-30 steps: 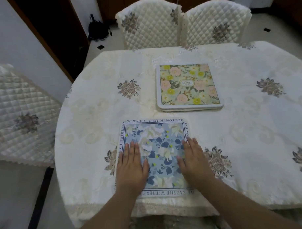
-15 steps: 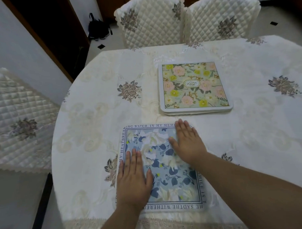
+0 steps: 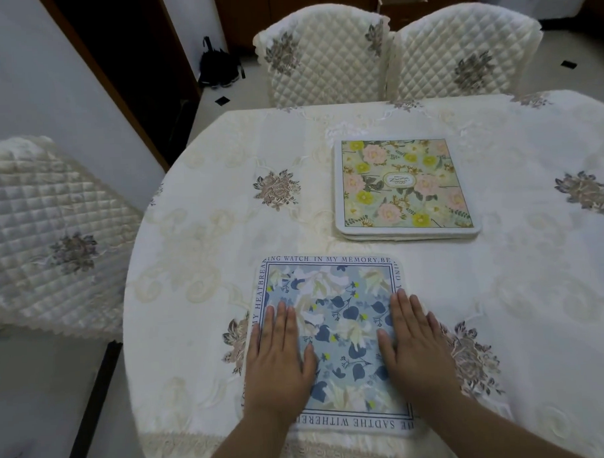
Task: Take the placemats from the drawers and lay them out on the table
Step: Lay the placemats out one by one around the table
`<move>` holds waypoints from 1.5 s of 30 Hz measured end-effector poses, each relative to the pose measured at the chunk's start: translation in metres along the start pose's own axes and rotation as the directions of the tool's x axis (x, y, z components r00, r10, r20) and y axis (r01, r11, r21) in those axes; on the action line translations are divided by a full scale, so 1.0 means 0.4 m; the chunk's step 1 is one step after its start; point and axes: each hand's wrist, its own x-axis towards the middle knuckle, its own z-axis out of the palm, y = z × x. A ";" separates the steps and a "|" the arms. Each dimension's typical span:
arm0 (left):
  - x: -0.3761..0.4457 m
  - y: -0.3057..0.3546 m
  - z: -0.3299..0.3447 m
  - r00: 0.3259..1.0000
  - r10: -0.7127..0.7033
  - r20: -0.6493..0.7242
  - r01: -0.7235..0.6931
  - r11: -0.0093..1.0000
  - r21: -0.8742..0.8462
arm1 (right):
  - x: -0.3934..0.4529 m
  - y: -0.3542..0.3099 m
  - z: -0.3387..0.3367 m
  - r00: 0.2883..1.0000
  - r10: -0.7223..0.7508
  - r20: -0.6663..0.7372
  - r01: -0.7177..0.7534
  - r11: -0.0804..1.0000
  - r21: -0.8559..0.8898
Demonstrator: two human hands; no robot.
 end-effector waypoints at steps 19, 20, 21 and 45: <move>0.284 -0.069 -0.067 0.988 -0.151 0.037 0.150 0.988 0.026 | 0.001 0.003 -0.002 1.000 -0.005 -0.022 0.005 1.000 -0.001; 0.292 -0.060 -0.066 0.980 -0.194 0.045 0.193 0.981 0.017 | 0.002 0.003 -0.003 1.000 -0.005 -0.021 0.005 1.000 0.003; 0.301 -0.045 -0.069 0.974 -0.223 0.048 0.223 0.975 0.008 | 0.003 0.002 -0.003 1.000 -0.004 -0.014 0.004 1.000 0.007; 0.509 0.322 -0.225 0.928 -0.248 0.278 0.345 0.285 -0.895 | 0.003 -0.002 -0.013 1.000 -0.022 -0.006 0.022 0.996 0.092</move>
